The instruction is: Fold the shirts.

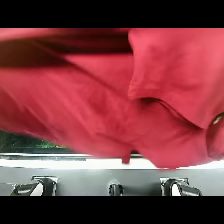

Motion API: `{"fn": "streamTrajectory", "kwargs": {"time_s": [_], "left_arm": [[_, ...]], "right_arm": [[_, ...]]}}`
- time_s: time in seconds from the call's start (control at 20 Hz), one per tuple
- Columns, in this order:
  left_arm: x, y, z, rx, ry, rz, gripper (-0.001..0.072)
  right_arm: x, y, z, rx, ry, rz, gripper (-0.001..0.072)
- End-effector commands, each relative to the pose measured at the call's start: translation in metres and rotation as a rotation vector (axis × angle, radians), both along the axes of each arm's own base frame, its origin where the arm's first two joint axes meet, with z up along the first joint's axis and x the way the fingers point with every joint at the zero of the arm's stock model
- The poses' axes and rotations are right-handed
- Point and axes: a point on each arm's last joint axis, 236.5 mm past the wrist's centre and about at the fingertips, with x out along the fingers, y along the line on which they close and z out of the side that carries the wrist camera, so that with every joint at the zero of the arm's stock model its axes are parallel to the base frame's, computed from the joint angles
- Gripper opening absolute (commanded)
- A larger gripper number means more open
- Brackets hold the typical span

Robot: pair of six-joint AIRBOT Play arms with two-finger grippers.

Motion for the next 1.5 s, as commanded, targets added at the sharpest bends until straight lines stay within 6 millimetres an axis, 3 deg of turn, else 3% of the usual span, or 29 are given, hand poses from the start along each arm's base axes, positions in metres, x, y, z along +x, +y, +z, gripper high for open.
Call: {"fn": "streamTrajectory", "kwargs": {"time_s": [0.0,0.1,0.15,0.25,0.3,0.4,0.5,0.65,0.75,0.8,0.85,0.9,0.95,1.0,1.1,1.25,1.3,1.35,1.45], "left_arm": [[0.068,0.013,-0.129,0.041,0.379,-0.040,0.0028],[0.106,0.005,-0.231,0.005,0.609,-0.139,0.0028],[0.121,0.004,-0.283,-0.014,0.715,-0.162,0.0028],[0.148,0.008,-0.364,-0.050,0.863,-0.157,0.0028],[0.160,0.007,-0.391,-0.080,0.907,-0.155,0.0028],[0.180,0.001,-0.429,-0.153,0.971,-0.166,0.0029],[0.192,-0.005,-0.449,-0.205,1.005,-0.178,0.0029],[0.200,-0.007,-0.467,-0.231,1.025,-0.173,0.0029],[0.202,-0.006,-0.471,-0.236,1.029,-0.167,0.0040],[0.200,-0.006,-0.469,-0.236,1.032,-0.170,0.0190],[0.196,-0.006,-0.464,-0.237,1.050,-0.188,0.0404],[0.187,-0.002,-0.456,-0.237,1.084,-0.216,0.0518],[0.175,0.006,-0.447,-0.230,1.129,-0.242,0.0516],[0.153,0.020,-0.443,-0.195,1.202,-0.255,0.0513],[0.104,0.063,-0.444,-0.137,1.373,-0.118,0.0511],[0.043,0.088,-0.457,-0.118,1.429,-0.009,0.0489],[0.016,0.091,-0.470,-0.123,1.458,0.015,0.0436],[-0.008,0.090,-0.482,-0.134,1.481,0.005,0.0433],[-0.049,0.085,-0.504,-0.172,1.537,-0.017,0.0438]], "right_arm": [[0.061,-0.027,-0.164,0.047,0.647,-0.003,0.0040],[0.105,-0.032,-0.267,0.142,0.948,0.035,0.0040],[0.125,-0.032,-0.310,0.179,1.042,0.041,0.0040],[0.170,-0.020,-0.381,0.240,1.140,0.047,0.0040],[0.197,-0.010,-0.407,0.267,1.126,0.058,0.0040],[0.240,0.011,-0.432,0.349,1.047,0.077,0.0041],[0.272,0.020,-0.433,0.462,0.948,0.049,0.0042],[0.288,0.019,-0.434,0.545,0.897,0.010,0.0042],[0.287,0.019,-0.439,0.538,0.912,0.010,0.0043],[0.284,0.020,-0.438,0.537,0.919,0.014,0.0080],[0.280,0.021,-0.434,0.534,0.930,0.022,0.0214],[0.273,0.018,-0.425,0.516,0.940,0.033,0.0391],[0.263,0.012,-0.414,0.476,0.949,0.056,0.0511],[0.246,0.004,-0.406,0.425,0.979,0.080,0.0532],[0.195,-0.024,-0.411,0.371,1.146,0.074,0.0525],[0.111,-0.056,-0.445,0.352,1.473,0.059,0.0488],[0.089,-0.056,-0.457,0.370,1.556,0.071,0.0488],[0.074,-0.050,-0.467,0.400,1.605,0.085,0.0488],[0.060,-0.029,-0.484,0.453,1.635,0.143,0.0490]]}}
